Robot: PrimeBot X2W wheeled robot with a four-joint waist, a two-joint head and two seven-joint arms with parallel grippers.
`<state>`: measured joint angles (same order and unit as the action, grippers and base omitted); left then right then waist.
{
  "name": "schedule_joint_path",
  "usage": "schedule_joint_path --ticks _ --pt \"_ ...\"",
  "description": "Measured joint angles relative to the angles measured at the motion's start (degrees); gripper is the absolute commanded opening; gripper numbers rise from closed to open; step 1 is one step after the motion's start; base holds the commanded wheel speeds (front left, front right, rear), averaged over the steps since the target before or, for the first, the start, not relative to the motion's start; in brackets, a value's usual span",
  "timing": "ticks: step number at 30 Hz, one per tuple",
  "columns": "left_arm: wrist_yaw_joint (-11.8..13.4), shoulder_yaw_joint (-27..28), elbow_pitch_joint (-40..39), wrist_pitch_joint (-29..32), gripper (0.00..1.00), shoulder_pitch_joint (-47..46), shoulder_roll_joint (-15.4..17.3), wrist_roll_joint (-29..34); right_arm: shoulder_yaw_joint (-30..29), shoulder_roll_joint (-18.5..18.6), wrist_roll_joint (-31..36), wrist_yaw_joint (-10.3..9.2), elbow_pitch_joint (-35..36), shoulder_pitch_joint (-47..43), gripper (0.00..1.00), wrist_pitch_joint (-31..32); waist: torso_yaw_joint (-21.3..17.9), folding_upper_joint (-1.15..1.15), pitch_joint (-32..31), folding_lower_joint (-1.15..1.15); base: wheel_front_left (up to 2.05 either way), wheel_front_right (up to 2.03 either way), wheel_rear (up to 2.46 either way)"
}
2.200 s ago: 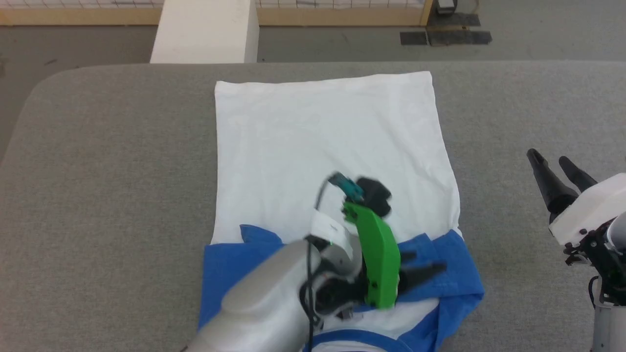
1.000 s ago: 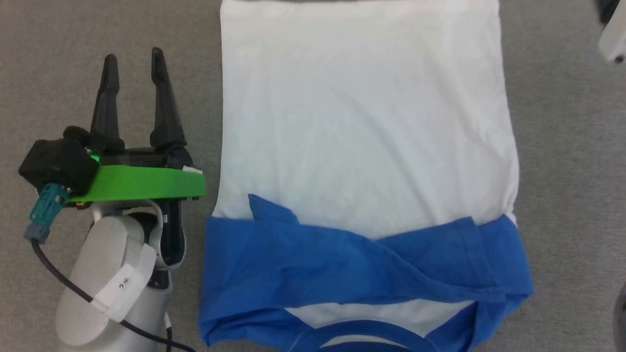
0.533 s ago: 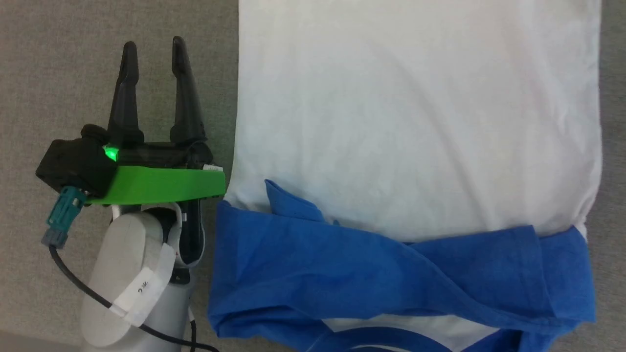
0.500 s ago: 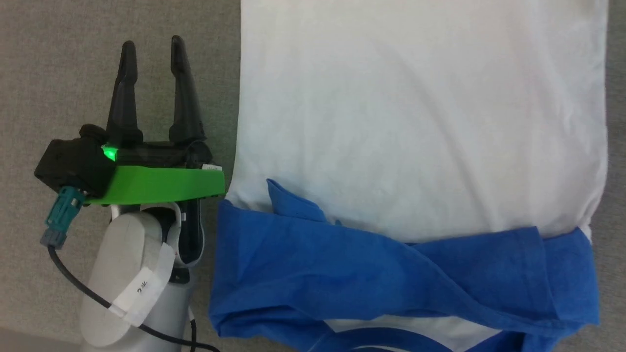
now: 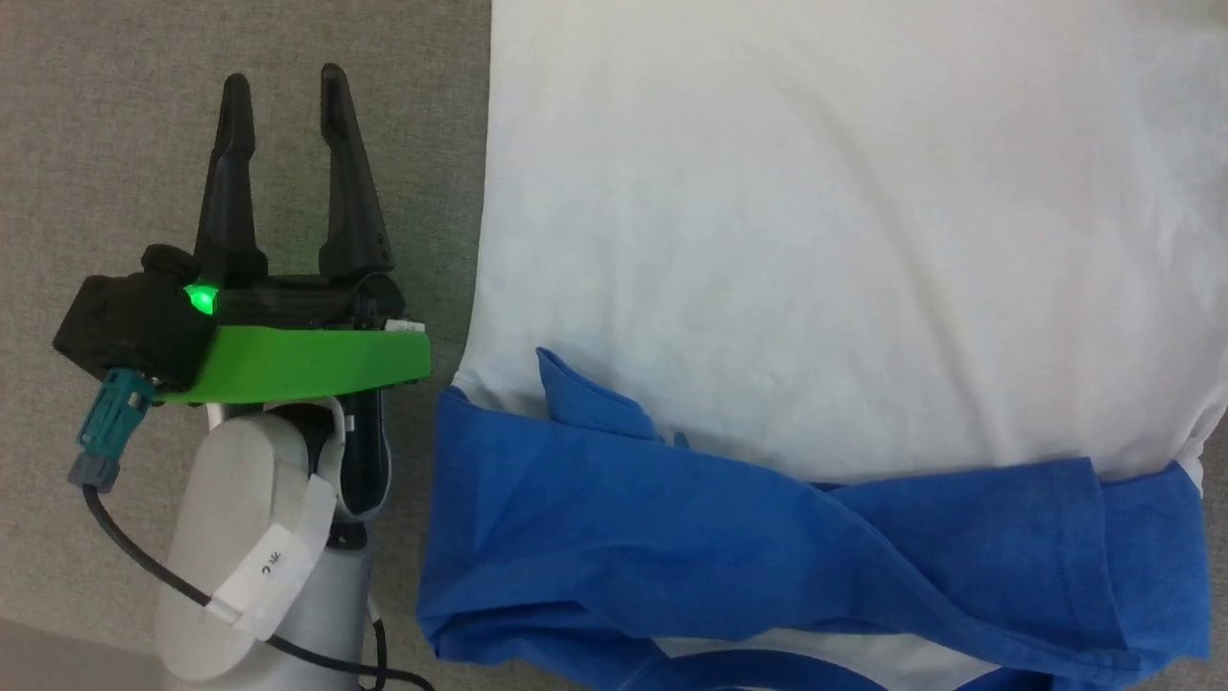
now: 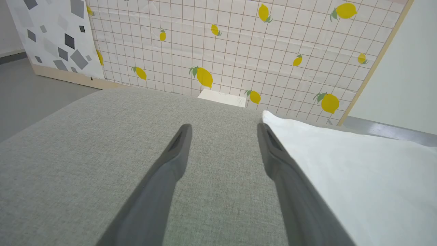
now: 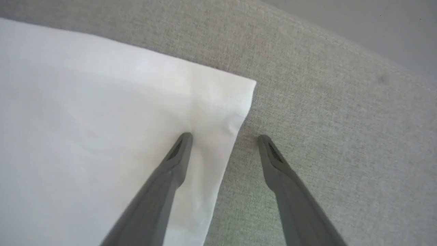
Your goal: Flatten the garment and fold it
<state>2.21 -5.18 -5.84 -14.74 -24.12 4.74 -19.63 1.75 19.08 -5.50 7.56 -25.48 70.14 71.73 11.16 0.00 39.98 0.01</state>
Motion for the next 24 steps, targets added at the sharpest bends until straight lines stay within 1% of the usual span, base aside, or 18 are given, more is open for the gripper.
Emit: schedule_joint_path --ticks 1,2,7,10,13,15,16,20,24 --pt "-0.2 0.2 0.1 0.0 1.00 0.0 -0.1 0.0 -0.1 0.0 -0.2 0.00 0.6 -0.2 0.06 0.3 -0.1 0.00 0.1 0.00 0.00 0.00 0.00" --pt "-0.3 0.3 0.3 0.0 1.00 0.0 -0.2 0.1 -0.2 -0.1 -0.5 0.00 1.2 -0.5 0.00 0.6 -0.2 0.00 0.1 0.00 0.00 0.00 0.00" --pt "-0.9 0.5 1.1 0.0 1.00 0.0 -0.6 0.3 -0.6 -0.5 -1.6 0.00 3.1 -1.6 0.00 0.2 -0.6 0.00 0.0 0.00 0.00 0.00 0.00" --pt "-2.0 0.5 2.0 0.1 1.00 -0.2 -0.5 0.0 -0.5 -0.5 -2.0 0.00 3.6 -2.1 0.00 -1.3 -0.9 0.00 -0.3 0.00 0.00 0.00 0.00" --pt "-3.5 0.5 2.5 3.0 1.00 -2.3 0.7 -1.4 0.2 -0.3 -2.3 0.00 3.9 -2.2 0.00 -3.0 -1.2 0.00 -0.8 0.00 0.00 0.00 0.00" --pt "-4.5 0.4 2.8 6.9 1.00 -5.3 2.2 -1.9 0.7 -0.3 -3.1 0.00 4.1 -2.2 0.00 -3.9 -1.5 0.00 -1.2 0.00 0.00 0.00 0.00" --pt "-4.9 0.7 2.8 9.0 1.00 -7.5 2.8 -3.6 1.2 -0.2 -3.3 0.00 4.3 -2.1 0.00 -4.6 -1.6 0.00 -1.4 0.00 0.00 0.00 0.00" --pt "-5.8 0.4 5.3 21.6 1.00 -17.0 6.7 -5.6 3.3 0.0 -5.0 0.00 4.9 -2.1 0.00 -6.7 -2.5 0.00 -1.9 0.00 0.00 0.00 0.00" --pt "-6.4 -0.7 10.0 33.6 1.00 -25.9 8.8 -8.9 5.1 0.4 -6.2 0.00 5.0 -2.1 0.00 -7.3 -3.8 0.00 -2.1 -0.01 0.00 0.00 0.00"
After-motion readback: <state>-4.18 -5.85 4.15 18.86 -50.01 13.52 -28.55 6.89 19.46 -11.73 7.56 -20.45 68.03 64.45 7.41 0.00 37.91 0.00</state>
